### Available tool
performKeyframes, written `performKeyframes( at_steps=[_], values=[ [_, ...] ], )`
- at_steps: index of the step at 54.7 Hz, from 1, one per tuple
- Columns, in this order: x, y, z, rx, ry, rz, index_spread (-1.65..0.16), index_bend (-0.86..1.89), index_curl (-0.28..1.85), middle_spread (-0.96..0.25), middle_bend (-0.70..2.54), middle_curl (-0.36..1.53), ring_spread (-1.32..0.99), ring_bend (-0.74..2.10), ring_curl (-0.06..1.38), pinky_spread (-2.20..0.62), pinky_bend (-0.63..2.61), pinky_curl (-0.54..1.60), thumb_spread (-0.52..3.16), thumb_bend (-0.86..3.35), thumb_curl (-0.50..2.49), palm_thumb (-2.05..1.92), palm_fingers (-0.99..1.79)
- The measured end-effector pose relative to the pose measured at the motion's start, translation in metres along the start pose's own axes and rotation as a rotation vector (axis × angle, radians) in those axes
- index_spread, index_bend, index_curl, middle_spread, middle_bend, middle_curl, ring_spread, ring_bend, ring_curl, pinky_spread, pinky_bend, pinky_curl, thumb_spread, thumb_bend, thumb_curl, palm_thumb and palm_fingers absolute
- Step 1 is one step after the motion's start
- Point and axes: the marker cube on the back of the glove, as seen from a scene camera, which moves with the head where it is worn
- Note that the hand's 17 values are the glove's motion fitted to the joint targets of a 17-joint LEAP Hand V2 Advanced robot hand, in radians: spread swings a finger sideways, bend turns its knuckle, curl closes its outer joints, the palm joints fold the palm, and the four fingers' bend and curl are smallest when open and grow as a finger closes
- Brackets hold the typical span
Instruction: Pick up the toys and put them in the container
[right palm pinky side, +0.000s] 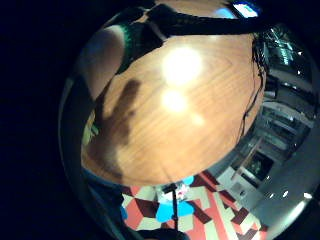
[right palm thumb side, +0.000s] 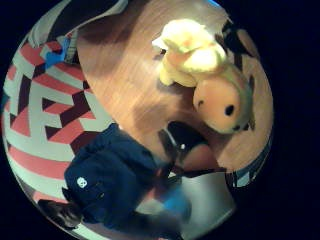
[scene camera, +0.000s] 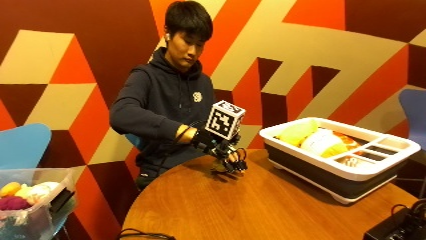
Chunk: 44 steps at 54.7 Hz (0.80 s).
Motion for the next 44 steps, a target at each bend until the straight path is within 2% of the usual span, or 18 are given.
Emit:
performKeyframes(
  at_steps=[10,21,30,38,44],
  values=[
    [-0.001,-0.001,-0.021,0.145,-0.051,-0.075,-0.19,0.81,0.69,-0.05,0.35,0.46,-0.01,0.13,0.23,0.05,0.54,0.28,1.36,0.17,0.49,0.59,0.24],
    [0.014,0.012,-0.078,0.262,-0.154,-0.07,-0.18,0.95,0.77,-0.17,0.57,0.55,-0.08,0.13,0.18,0.03,0.48,0.28,1.26,0.18,0.56,0.7,0.26],
    [0.019,0.024,-0.142,0.421,-0.219,-0.057,-0.16,1.02,0.8,-0.24,0.68,0.6,-0.12,0.15,0.15,0.02,0.47,0.29,1.15,0.15,0.62,0.72,0.24],
    [0.011,0.019,-0.213,0.643,-0.44,-0.088,-0.16,1.05,0.82,-0.28,0.71,0.62,-0.14,0.17,0.14,0.01,0.49,0.31,1.08,0.12,0.67,0.73,0.21],
    [-0.01,-0.005,-0.256,0.79,-0.641,-0.092,-0.15,1.07,0.83,-0.29,0.71,0.64,-0.15,0.18,0.14,0.01,0.5,0.32,1.05,0.11,0.7,0.73,0.19]
  ],
)
